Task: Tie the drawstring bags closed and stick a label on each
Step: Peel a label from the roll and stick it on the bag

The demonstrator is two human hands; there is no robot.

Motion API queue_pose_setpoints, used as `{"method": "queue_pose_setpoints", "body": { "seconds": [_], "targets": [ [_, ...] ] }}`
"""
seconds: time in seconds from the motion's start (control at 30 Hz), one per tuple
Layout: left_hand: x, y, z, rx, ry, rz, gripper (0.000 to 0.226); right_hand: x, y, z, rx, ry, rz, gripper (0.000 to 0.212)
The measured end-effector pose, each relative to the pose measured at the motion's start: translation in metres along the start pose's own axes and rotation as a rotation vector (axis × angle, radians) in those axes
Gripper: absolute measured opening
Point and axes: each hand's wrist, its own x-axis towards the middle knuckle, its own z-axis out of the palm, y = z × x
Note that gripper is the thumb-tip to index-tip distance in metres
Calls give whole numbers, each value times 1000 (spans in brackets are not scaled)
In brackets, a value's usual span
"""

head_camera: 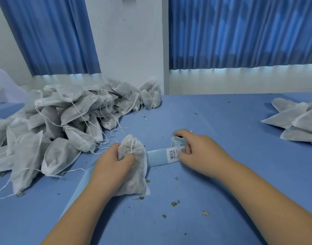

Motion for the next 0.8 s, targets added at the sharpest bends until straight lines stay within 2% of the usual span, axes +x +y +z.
{"method": "queue_pose_setpoints", "body": {
  "seconds": [0.1, 0.3, 0.57, 0.8],
  "targets": [
    [-2, -2, 1, -20, 5, 44, 9, -7, -20, 13, 95, -68, -37, 41],
    [-3, -6, 0, -32, -14, 73, 11, -9, -26, 25, 168, 17, 16, 6],
    [-5, -6, -1, -32, -56, 92, 2, -13, -23, 21, 283, 88, 66, 19],
    [-6, -7, -2, -55, -82, 94, 8, -16, -24, 17, 375, 77, 128, 25]
  ]
}}
